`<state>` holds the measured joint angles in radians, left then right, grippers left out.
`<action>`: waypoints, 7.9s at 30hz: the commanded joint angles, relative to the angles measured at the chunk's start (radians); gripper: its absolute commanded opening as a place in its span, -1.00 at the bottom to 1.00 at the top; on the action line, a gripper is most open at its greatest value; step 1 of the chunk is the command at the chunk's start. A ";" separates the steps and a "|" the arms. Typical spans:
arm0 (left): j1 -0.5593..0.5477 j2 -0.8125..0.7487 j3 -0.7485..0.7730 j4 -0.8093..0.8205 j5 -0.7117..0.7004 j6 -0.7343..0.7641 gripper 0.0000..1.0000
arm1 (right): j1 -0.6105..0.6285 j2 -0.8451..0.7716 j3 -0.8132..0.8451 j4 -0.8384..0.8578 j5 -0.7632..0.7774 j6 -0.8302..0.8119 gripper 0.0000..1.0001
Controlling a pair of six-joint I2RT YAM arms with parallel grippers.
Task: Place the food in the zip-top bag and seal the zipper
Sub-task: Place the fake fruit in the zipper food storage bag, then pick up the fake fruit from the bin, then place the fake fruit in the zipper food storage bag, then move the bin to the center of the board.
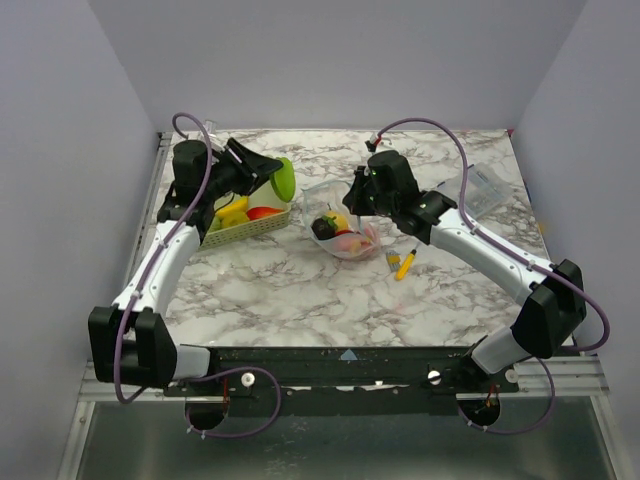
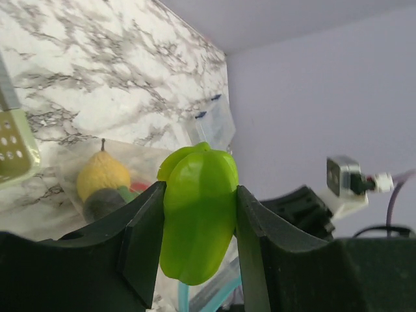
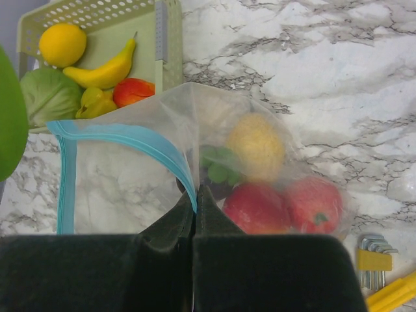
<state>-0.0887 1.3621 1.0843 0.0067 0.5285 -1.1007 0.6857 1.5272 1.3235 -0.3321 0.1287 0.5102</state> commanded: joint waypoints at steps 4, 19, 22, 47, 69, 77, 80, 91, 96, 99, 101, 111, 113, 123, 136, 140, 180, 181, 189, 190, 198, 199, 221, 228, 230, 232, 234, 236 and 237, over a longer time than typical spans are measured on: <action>-0.168 -0.172 0.014 -0.077 0.011 0.261 -0.26 | -0.003 0.002 -0.021 0.033 -0.021 0.023 -0.99; -0.338 -0.090 -0.009 -0.017 -0.078 0.269 0.11 | -0.004 -0.075 -0.115 0.145 -0.023 0.134 -0.99; -0.338 -0.073 0.006 -0.051 -0.093 0.275 0.58 | -0.004 -0.083 -0.127 0.168 -0.037 0.157 -0.99; 0.006 -0.066 0.168 -0.529 -0.183 0.451 0.80 | -0.003 -0.099 -0.165 0.180 0.004 0.141 -0.99; 0.007 0.483 0.522 -0.873 -0.356 0.185 0.74 | -0.003 -0.102 -0.168 0.161 0.000 0.120 -0.99; 0.010 0.711 0.823 -1.226 -0.405 -0.060 0.69 | -0.003 -0.109 -0.172 0.158 0.000 0.118 -0.99; 0.009 0.760 0.855 -1.297 -0.403 -0.120 0.68 | -0.004 -0.112 -0.173 0.159 0.004 0.119 -0.99; 0.012 0.825 0.800 -1.233 -0.407 -0.293 0.65 | -0.003 -0.105 -0.161 0.148 -0.002 0.117 -0.99; 0.008 0.842 0.748 -1.190 -0.354 -0.359 0.61 | -0.003 -0.108 -0.164 0.144 0.001 0.119 -0.99; 0.006 0.857 0.746 -1.178 -0.361 -0.385 0.56 | -0.004 -0.109 -0.165 0.141 0.008 0.117 -0.99; 0.006 0.865 0.747 -1.165 -0.361 -0.391 0.46 | -0.003 -0.107 -0.164 0.139 0.008 0.116 -0.99; 0.004 0.803 0.749 -1.132 -0.368 -0.340 -0.27 | -0.003 -0.098 -0.170 0.139 0.008 0.119 -0.99; 0.003 0.768 0.750 -1.123 -0.362 -0.312 -0.34 | -0.004 -0.090 -0.167 0.139 0.005 0.123 -0.99; -0.024 0.476 0.700 -1.078 -0.452 -0.107 -0.55 | -0.004 -0.076 -0.158 0.146 -0.005 0.131 -0.99; -0.179 -0.086 0.242 -0.467 -0.237 0.262 -0.84 | -0.004 -0.072 -0.149 0.156 -0.031 0.155 -0.99; -0.230 -0.196 0.084 -0.164 -0.028 0.287 -0.92 | -0.003 -0.072 -0.153 0.171 -0.061 0.176 -0.99; -0.235 -0.160 0.109 -0.248 -0.108 0.506 0.92 | -0.094 -0.176 -0.213 0.235 -0.159 0.433 -0.99; -0.207 -0.156 0.117 -0.292 -0.131 0.508 0.93 | -0.095 -0.175 -0.213 0.234 -0.163 0.428 -0.99; -0.015 -0.035 0.227 -0.640 -0.474 0.520 0.97 | -0.096 -0.161 -0.202 0.232 -0.185 0.383 -0.99; 0.012 -0.019 0.222 -0.656 -0.499 0.510 0.97 | -0.096 -0.159 -0.199 0.232 -0.190 0.378 -0.99; 0.153 0.096 0.219 -0.774 -0.676 0.382 0.97 | -0.099 -0.166 -0.196 0.220 -0.172 0.345 -0.99; 0.160 0.115 0.230 -0.795 -0.697 0.365 0.97 | -0.100 -0.168 -0.198 0.220 -0.172 0.344 -0.99; 0.204 0.371 0.370 -0.889 -0.742 0.218 0.88 | -0.109 -0.173 -0.228 0.229 -0.178 0.353 -0.99; 0.172 0.402 0.349 -0.737 -0.404 0.357 0.84 | -0.109 -0.160 -0.228 0.248 -0.192 0.361 -0.99; 0.142 0.330 0.287 -0.636 -0.375 0.379 0.87 | -0.109 -0.154 -0.227 0.250 -0.204 0.363 -0.99; 0.130 0.267 0.245 -0.574 -0.381 0.377 0.90 | -0.110 -0.154 -0.230 0.249 -0.207 0.364 -0.99; 0.131 0.243 0.254 -0.580 -0.410 0.377 0.91 | -0.109 -0.157 -0.235 0.251 -0.202 0.365 -0.99; 0.130 0.251 0.293 -0.617 -0.432 0.391 0.91 | -0.109 -0.157 -0.235 0.251 -0.202 0.365 -0.99; 0.128 0.263 0.314 -0.641 -0.436 0.391 0.91 | -0.109 -0.156 -0.233 0.251 -0.202 0.364 -0.99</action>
<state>0.0391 1.6466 1.3445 -0.6601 0.0692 -0.7437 0.5812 1.3800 1.0981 -0.1192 -0.0498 0.8650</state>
